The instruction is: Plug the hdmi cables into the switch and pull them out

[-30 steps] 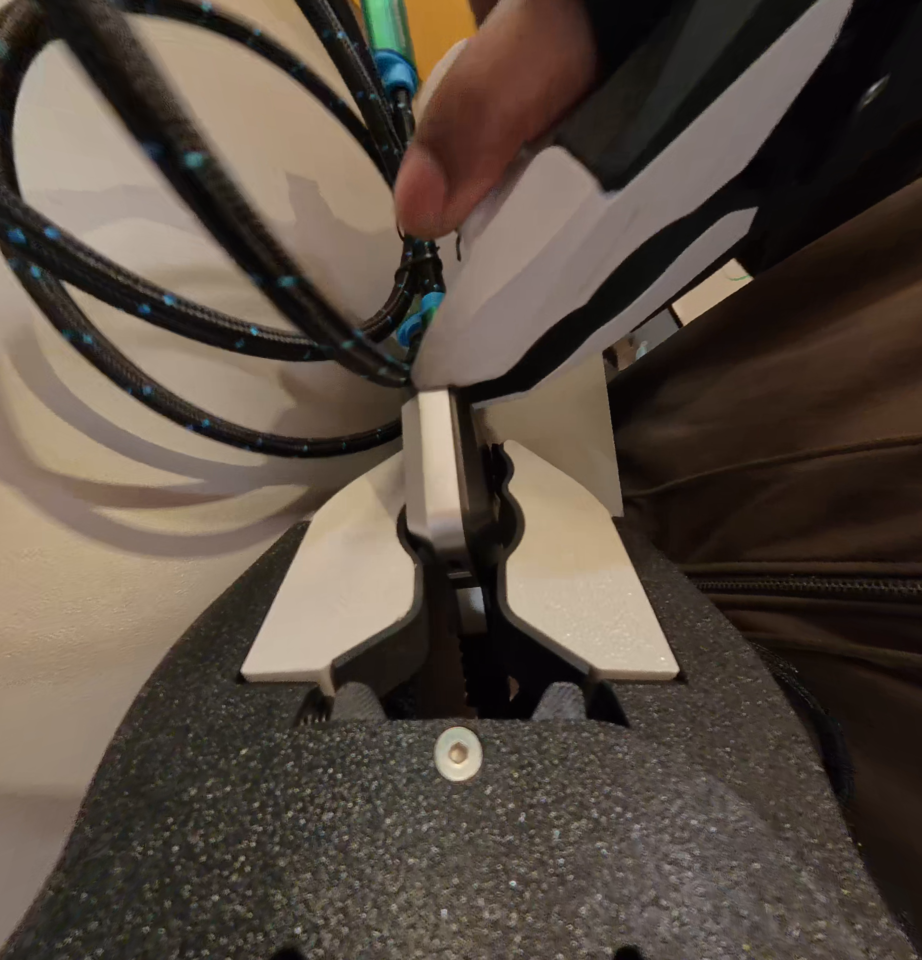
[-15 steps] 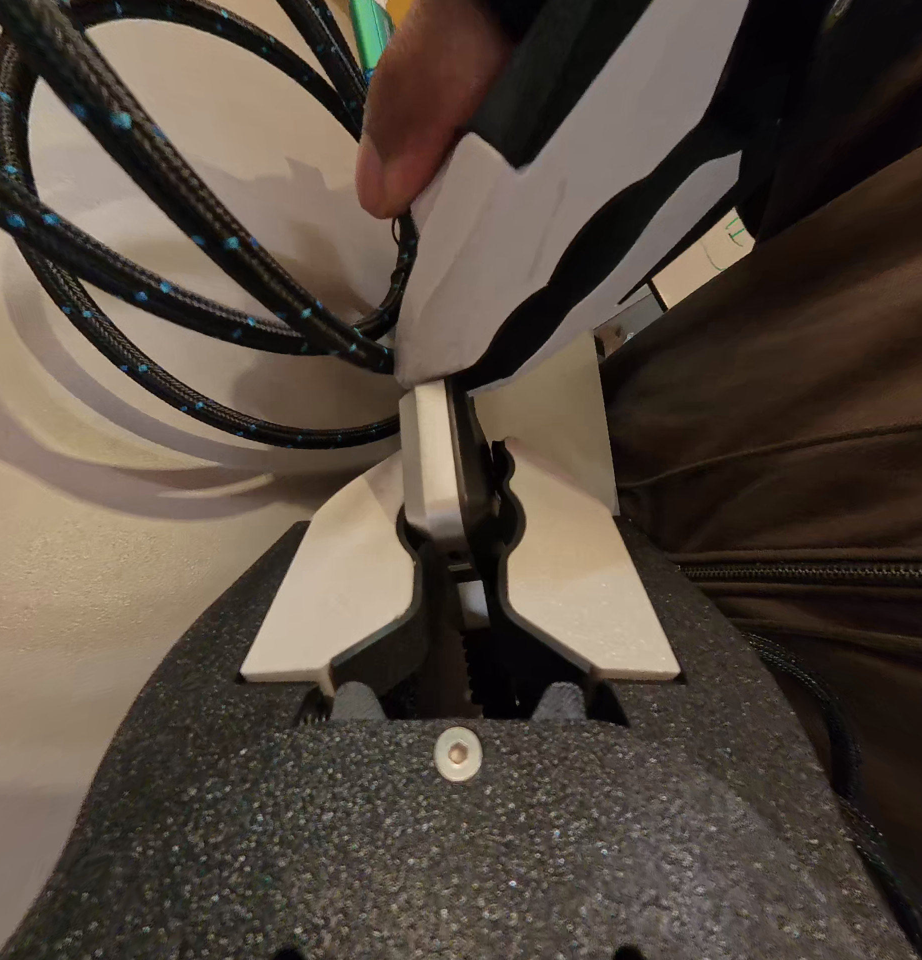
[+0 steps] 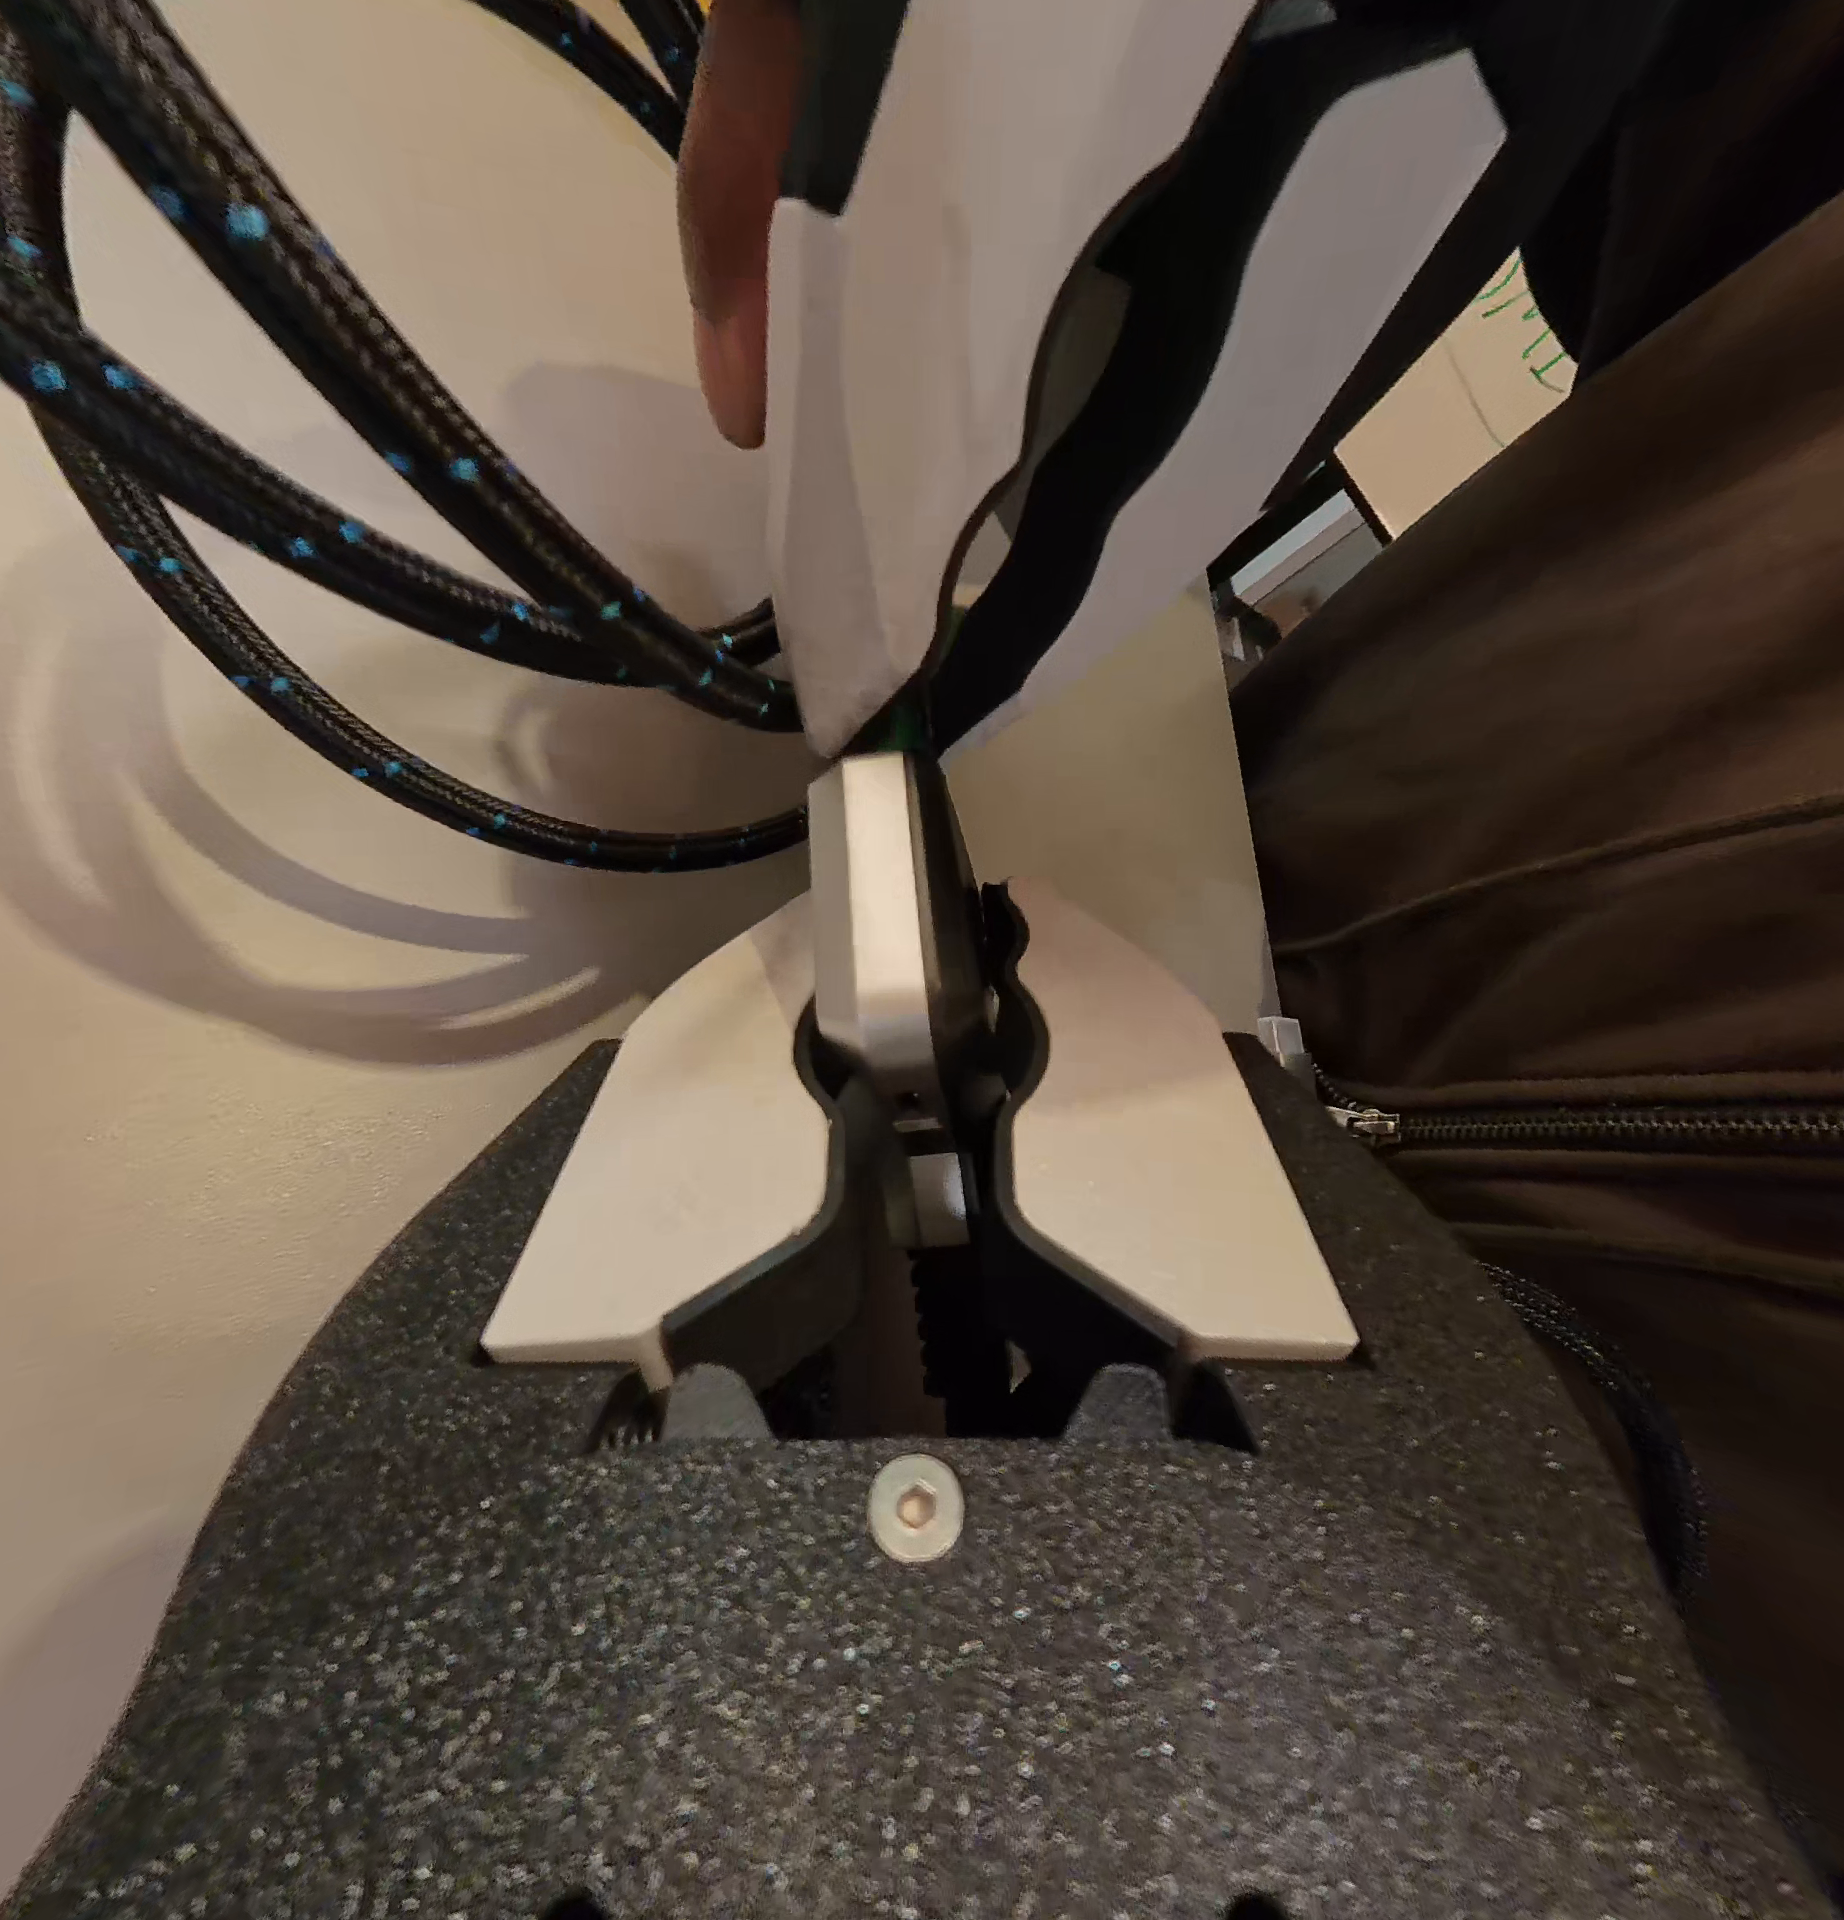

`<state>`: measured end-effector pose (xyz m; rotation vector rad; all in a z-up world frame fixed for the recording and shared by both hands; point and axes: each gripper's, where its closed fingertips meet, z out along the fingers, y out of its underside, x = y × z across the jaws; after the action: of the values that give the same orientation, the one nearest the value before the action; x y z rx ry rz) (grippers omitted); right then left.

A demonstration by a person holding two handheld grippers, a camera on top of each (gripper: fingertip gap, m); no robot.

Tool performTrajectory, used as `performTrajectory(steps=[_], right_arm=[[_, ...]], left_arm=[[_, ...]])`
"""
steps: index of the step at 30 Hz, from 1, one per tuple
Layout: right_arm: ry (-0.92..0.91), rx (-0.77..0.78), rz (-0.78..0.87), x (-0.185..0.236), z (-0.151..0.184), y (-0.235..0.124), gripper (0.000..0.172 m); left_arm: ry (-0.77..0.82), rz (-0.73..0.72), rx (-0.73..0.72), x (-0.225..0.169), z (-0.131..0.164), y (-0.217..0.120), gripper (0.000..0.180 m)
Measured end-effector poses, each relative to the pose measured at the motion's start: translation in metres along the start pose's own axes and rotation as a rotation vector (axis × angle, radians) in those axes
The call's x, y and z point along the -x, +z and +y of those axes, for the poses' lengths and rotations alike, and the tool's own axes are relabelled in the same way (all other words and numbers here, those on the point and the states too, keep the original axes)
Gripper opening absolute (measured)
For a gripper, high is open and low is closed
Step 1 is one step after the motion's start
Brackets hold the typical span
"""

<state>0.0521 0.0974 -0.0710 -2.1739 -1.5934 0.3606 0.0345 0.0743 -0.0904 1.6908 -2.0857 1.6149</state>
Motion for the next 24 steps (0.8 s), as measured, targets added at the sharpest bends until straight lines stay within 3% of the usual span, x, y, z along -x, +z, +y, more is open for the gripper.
performTrajectory(steps=[10, 17, 24], right_arm=[[0.185, 0.032, -0.136, 0.007, -0.004, -0.016, 0.013], [0.049, 0.246, -0.208, 0.021, -0.005, -0.011, 0.012], [0.060, 0.239, -0.124, 0.007, -0.009, -0.006, 0.011]], left_arm=[[0.155, -0.117, -0.003, -0.004, -0.010, -0.005, 0.024], [0.299, -0.206, 0.073, -0.006, -0.004, -0.001, 0.024], [0.314, -0.273, 0.037, 0.003, -0.010, -0.010, 0.024]])
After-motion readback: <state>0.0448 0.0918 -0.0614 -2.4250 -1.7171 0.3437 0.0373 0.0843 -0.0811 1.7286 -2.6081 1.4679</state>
